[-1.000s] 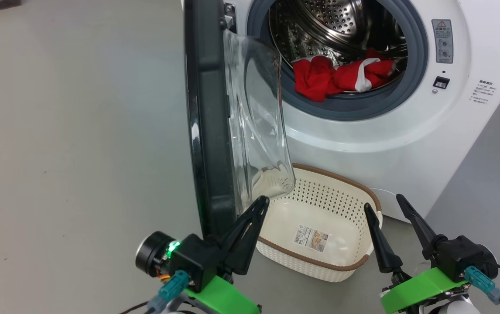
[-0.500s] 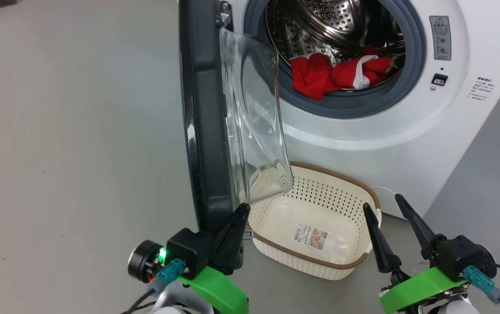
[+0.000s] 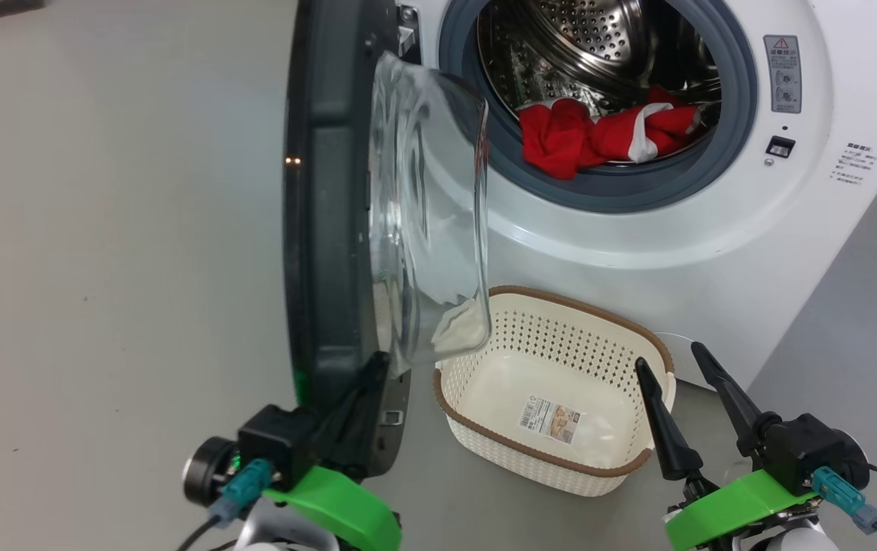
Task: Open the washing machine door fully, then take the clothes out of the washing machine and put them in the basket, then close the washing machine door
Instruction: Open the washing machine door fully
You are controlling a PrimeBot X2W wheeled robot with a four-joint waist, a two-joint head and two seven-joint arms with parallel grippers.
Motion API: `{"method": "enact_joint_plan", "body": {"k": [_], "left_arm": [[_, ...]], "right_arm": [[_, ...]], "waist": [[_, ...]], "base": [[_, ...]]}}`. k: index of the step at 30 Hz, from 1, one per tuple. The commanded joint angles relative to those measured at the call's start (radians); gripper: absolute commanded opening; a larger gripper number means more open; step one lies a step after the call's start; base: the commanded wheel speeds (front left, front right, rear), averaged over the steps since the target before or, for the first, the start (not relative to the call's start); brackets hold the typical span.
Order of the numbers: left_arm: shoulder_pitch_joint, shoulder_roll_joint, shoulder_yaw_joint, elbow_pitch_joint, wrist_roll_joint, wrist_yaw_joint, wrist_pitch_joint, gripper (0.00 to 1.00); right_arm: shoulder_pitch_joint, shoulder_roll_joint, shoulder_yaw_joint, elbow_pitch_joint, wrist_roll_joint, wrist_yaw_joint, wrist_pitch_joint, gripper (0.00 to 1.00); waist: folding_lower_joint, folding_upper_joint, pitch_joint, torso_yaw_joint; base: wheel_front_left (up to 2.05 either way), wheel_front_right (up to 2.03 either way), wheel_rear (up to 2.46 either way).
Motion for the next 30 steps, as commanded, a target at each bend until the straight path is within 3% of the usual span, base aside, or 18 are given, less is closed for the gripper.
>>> {"method": "enact_joint_plan", "body": {"k": [1, 30], "left_arm": [[-0.007, 0.041, 0.072, -0.024, -0.014, 0.029, -0.013, 0.00], [0.058, 0.164, 0.299, -0.038, -0.070, 0.150, -0.092, 0.00]], "right_arm": [[-0.030, -0.001, 0.029, -0.022, -0.001, 0.006, -0.005, 1.00], [-0.048, -0.001, 0.047, -0.048, -0.025, 0.006, 0.033, 1.00]], "waist": [[-0.0001, -0.0001, 0.001, 0.004], [-0.0001, -0.0001, 0.042, -0.043]], "base": [[0.00, 0.00, 0.00], [0.00, 0.00, 0.00]]}}
